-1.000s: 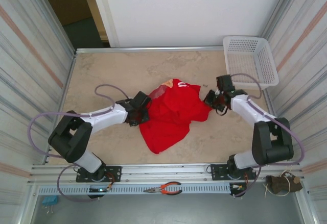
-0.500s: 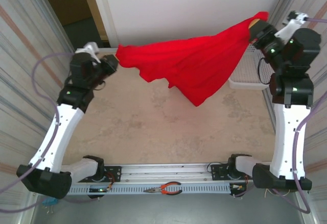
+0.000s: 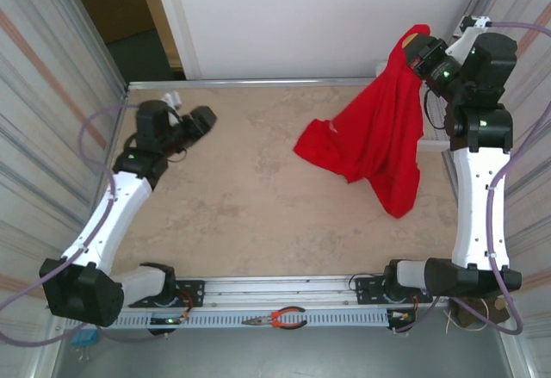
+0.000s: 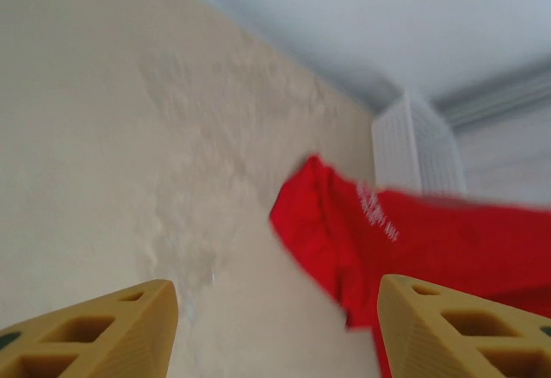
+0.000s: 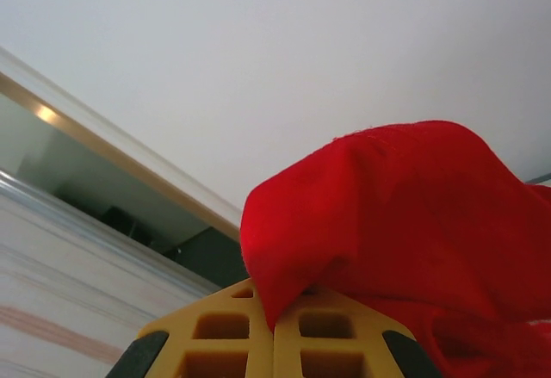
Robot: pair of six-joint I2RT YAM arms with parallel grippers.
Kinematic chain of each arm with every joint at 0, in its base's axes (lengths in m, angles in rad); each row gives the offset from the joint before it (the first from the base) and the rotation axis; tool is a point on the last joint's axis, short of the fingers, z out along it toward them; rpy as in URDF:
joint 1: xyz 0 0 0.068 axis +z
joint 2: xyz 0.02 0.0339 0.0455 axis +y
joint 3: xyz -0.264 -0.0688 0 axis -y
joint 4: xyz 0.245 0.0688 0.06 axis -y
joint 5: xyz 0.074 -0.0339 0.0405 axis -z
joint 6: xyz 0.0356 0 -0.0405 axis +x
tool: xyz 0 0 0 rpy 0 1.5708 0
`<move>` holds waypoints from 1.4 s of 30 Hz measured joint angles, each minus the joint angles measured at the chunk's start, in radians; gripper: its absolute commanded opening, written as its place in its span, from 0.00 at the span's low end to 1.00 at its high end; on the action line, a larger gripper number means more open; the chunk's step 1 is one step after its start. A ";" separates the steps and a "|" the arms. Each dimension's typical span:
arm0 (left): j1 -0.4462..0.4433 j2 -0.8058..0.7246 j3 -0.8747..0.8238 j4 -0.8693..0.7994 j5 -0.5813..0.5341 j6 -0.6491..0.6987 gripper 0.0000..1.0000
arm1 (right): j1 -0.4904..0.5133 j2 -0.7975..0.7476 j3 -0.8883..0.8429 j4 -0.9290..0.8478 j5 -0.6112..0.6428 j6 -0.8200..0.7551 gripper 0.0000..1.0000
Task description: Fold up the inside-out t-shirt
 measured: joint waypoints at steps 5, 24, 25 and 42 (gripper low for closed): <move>-0.220 0.169 -0.053 0.121 -0.043 -0.032 0.67 | 0.006 -0.010 -0.009 0.007 -0.021 0.000 0.00; -0.410 0.922 0.500 0.322 -0.004 -0.058 0.72 | 0.003 -0.060 0.067 0.006 -0.069 0.045 0.00; -0.411 0.943 0.511 0.331 0.003 -0.063 0.73 | 0.003 -0.060 0.085 0.007 -0.072 0.049 0.00; -0.401 1.031 0.548 0.586 0.052 -0.216 0.00 | -0.076 -0.049 0.176 0.015 -0.108 0.079 0.00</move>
